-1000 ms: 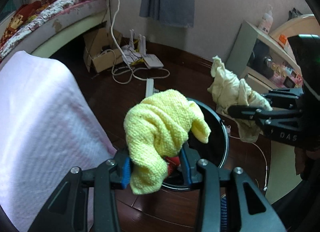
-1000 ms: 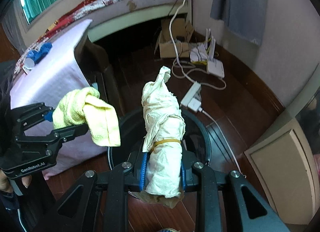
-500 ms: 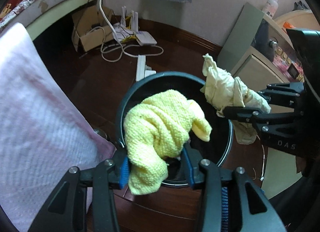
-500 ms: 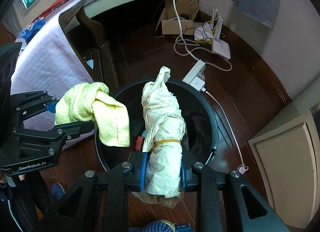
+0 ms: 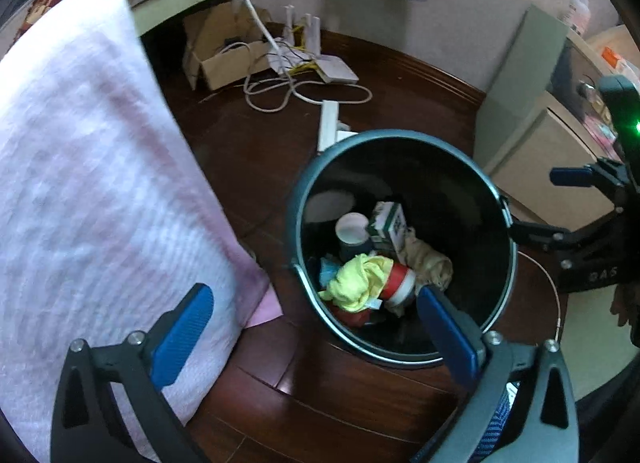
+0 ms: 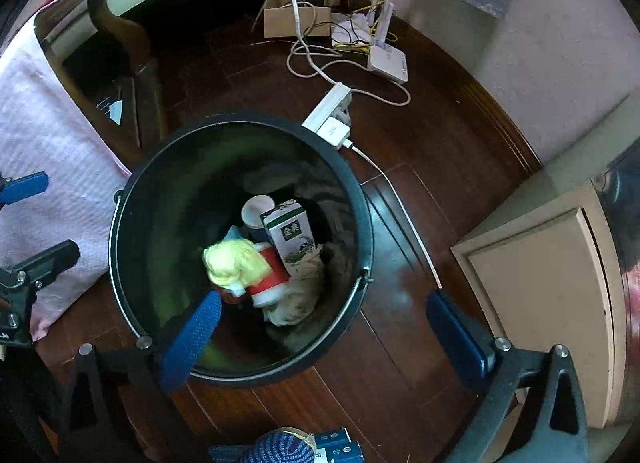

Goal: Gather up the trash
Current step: 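Carry the yellow cloth and beige bag over the bin and release both, then move both empty grippers back toward the bed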

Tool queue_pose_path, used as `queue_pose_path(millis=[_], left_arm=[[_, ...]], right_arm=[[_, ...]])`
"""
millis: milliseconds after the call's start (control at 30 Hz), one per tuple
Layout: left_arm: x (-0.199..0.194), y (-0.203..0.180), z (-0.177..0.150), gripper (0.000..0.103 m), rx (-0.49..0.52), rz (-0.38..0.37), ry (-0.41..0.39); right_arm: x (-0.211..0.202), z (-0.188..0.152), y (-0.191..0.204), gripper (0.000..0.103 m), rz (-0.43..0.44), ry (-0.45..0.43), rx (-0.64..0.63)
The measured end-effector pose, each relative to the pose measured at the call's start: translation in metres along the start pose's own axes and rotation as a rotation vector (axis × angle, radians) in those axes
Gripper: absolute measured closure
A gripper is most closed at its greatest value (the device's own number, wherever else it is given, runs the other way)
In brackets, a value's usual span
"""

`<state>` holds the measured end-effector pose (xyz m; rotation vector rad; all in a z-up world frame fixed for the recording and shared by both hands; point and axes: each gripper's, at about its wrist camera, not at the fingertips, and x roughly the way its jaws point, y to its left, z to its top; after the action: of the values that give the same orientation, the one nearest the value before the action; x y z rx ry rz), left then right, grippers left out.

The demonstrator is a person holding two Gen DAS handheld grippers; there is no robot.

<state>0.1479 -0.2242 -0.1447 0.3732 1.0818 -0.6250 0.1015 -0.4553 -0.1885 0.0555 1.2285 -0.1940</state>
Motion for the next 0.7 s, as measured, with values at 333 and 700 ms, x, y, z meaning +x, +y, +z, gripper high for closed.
queue_pose_path(millis=[333,700], left_arm=[[-0.008,0.000,0.004,0.001,0.006,0.027,-0.031],[-0.026,0.001,0.001,0.001,0.018,0.044,-0.055]], right_arm=[[-0.007,0.001,0.013,0.000,0.004,-0.019,-0.037],[-0.027,0.001,0.021,0.000,0.019,-0.066,-0.041]])
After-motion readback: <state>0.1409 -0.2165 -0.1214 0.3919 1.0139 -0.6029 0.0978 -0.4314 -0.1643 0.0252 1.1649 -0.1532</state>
